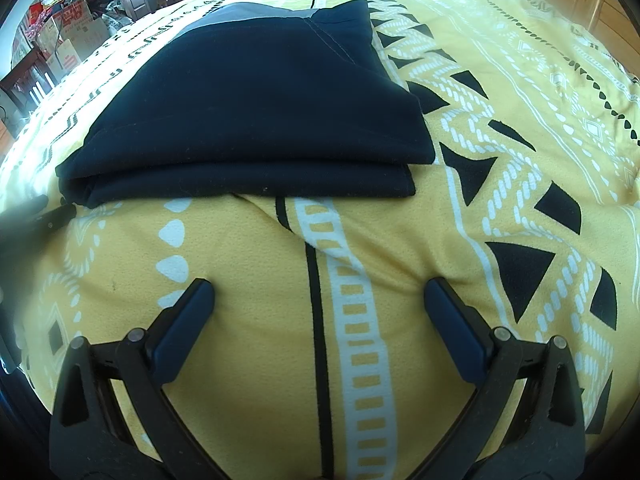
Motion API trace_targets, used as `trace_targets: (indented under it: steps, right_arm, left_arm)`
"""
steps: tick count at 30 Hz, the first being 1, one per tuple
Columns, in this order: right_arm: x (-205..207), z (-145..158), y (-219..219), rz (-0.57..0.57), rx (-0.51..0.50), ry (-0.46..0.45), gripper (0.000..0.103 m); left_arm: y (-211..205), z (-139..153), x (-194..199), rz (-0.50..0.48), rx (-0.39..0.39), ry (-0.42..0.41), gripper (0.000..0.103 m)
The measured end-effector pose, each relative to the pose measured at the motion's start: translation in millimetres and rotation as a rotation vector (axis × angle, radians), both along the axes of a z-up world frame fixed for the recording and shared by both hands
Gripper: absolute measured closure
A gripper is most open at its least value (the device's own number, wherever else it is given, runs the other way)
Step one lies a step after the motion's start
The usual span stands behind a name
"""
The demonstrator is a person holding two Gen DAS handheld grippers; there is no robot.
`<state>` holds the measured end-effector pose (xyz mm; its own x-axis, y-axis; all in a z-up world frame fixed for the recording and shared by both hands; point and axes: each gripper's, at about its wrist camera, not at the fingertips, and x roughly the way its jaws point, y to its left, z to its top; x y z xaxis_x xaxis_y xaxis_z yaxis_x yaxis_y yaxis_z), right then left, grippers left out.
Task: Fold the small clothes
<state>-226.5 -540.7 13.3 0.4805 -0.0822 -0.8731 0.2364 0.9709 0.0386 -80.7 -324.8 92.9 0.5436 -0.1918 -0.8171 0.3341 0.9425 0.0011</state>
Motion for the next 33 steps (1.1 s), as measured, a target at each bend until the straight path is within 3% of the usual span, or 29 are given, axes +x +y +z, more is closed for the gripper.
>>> trace_targets:
  steps: [33]
  right_arm:
    - [1.2, -0.4, -0.8, -0.007, 0.000, 0.003, 0.000]
  left_arm:
    - [-1.0, 1.6, 2.3, 0.001, 0.003, 0.013, 0.000]
